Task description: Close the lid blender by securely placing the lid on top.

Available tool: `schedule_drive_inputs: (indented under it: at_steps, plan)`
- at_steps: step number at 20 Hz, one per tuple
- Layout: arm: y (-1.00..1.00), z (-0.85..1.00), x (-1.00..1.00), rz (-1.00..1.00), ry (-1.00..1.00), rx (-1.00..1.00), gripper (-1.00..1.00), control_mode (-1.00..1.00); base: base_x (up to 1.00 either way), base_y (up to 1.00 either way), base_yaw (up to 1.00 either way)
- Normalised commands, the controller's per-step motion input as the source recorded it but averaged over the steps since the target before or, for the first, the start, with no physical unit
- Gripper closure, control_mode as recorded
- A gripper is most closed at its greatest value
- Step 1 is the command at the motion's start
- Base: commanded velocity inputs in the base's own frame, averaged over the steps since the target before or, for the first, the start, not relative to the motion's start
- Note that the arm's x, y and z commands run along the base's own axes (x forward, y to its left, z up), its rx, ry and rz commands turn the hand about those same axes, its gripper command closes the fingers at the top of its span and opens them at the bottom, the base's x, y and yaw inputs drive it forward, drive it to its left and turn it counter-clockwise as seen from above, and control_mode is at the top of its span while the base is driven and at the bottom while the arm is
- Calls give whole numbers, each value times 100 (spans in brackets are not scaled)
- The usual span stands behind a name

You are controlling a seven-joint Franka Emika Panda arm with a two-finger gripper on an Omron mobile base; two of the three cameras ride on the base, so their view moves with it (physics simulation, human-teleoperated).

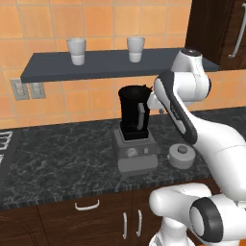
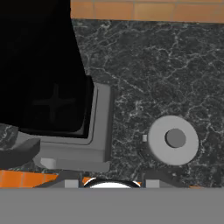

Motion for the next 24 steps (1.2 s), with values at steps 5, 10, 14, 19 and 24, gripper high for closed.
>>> schedule_drive_inputs:
  at_steps: [5, 10, 14, 19, 24]
  plan:
    - [-32, -8, -35, -4, 0, 2, -100, -100, 0, 0, 0]
    - [-90, -62, -15, -11, 5, 0, -100, -100, 0, 0, 0]
    - [-77, -94, 1, -11, 20, 0, -100, -100, 0, 0, 0]
    - [-37, -75, 10, -8, 13, 0, -100, -100, 0, 0, 0]
    - [0, -41, 31, -4, 1, 0, -100, -100, 0, 0, 0]
